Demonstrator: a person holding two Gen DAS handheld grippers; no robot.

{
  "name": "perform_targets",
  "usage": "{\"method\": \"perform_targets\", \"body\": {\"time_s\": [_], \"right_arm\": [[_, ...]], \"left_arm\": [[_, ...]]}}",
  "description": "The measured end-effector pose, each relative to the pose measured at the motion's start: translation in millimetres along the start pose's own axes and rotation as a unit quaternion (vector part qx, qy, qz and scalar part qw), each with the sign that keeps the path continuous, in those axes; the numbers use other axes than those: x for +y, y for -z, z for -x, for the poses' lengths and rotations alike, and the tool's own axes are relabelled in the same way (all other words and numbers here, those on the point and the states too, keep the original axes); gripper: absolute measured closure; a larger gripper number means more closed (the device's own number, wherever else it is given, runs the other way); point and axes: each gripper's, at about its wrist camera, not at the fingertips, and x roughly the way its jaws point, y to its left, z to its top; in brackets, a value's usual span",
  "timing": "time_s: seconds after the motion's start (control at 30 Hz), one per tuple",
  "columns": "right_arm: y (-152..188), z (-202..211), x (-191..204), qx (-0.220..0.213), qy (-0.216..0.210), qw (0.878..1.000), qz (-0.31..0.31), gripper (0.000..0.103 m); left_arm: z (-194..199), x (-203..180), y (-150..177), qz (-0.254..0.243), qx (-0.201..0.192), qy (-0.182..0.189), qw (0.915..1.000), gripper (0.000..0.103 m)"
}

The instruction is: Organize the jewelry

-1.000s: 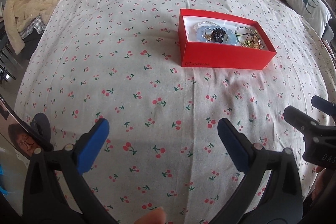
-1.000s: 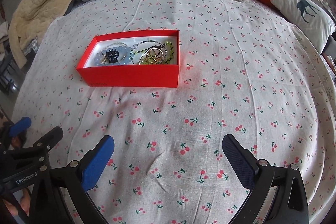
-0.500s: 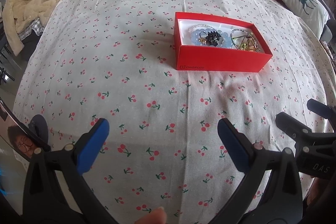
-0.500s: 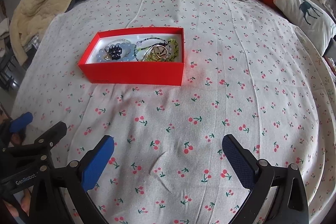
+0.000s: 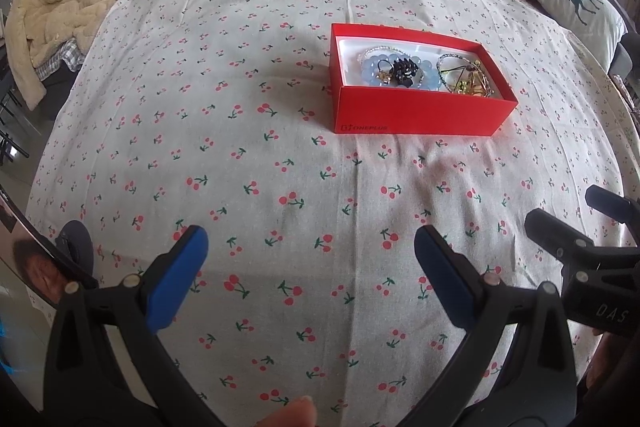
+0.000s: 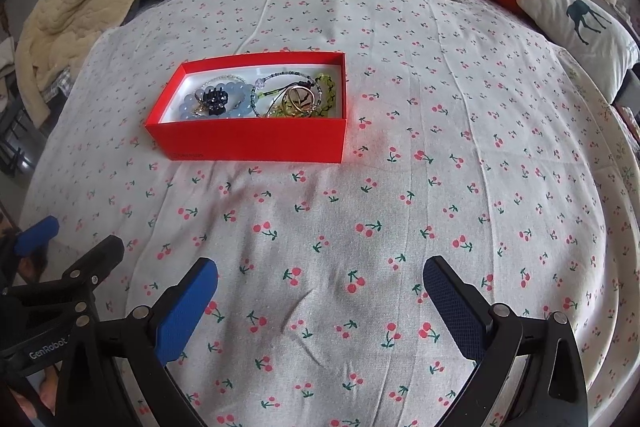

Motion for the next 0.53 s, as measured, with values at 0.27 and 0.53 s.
{"method": "perform_targets", "body": {"time_s": [0.27,0.53], "right_arm": [[1.7,-2.8,-1.3,0.006,0.002,1.000,0.004,0.000],[1.5,-20.5,-11.3,0.019,0.020,1.000,0.001,0.000]], "left_arm": [[-2.9,-2.1,-2.9,0.000,0.001,0.006,1.0000,0.001],[-26.3,-16.5,-3.7,-0.018,0.004,0.017,0.9997,0.001]]}}
